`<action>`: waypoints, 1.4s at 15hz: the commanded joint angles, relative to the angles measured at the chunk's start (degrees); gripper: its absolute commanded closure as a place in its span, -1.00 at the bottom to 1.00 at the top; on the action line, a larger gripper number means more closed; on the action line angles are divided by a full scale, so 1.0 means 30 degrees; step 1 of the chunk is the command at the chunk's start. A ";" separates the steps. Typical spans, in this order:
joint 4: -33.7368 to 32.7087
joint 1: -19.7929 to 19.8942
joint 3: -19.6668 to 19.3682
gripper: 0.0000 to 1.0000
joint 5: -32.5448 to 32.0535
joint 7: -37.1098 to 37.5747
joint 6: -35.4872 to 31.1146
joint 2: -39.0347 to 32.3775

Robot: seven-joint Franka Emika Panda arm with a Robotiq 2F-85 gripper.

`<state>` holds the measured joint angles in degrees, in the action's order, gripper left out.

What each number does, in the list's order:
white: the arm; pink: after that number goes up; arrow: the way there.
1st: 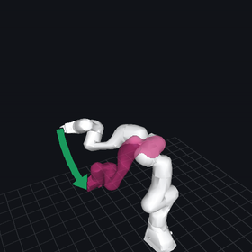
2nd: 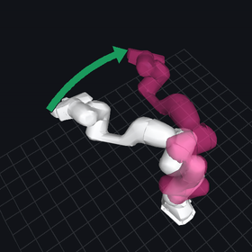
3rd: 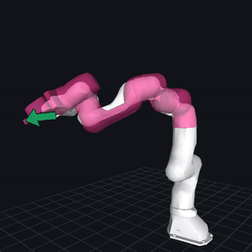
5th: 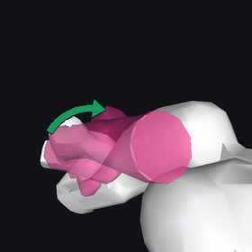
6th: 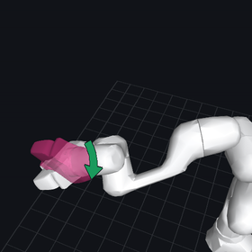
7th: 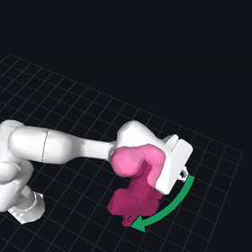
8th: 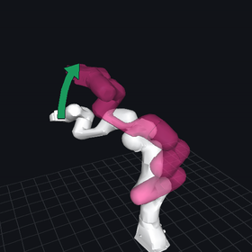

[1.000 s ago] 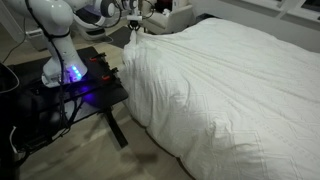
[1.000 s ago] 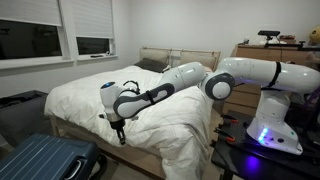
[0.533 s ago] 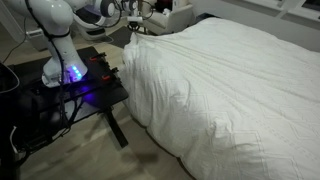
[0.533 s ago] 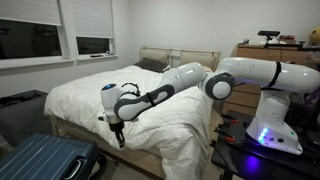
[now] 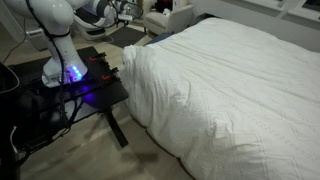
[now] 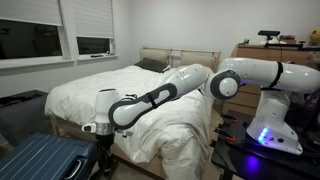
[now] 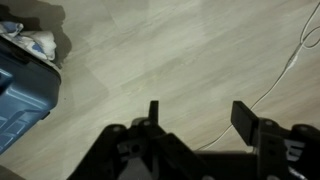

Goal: Straighten the duvet on the bottom right corner of the bed

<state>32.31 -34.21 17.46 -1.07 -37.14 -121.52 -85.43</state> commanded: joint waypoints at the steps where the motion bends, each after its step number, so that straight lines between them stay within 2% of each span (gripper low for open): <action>1: -0.0033 -0.0050 -0.0991 -1.00 0.0301 0.1410 0.0542 -0.0004; 6: -0.0184 -0.0317 -0.2693 -1.00 -0.0303 0.5862 0.2958 -0.0013; 18: -0.2247 -0.1599 -0.5066 -1.00 -0.1306 1.4693 1.3535 0.0068; 19: -0.2351 -0.1388 -0.4638 -1.00 -0.0976 1.3695 1.3770 0.0081; 20: -0.1758 -0.1491 -0.4722 -1.00 -0.1071 1.3618 1.2757 0.0095; 21: -0.1887 -0.1474 -0.4722 -1.00 -0.1057 1.3617 1.3050 0.0108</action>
<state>26.82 -38.63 3.32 -4.26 3.73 -82.51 -85.11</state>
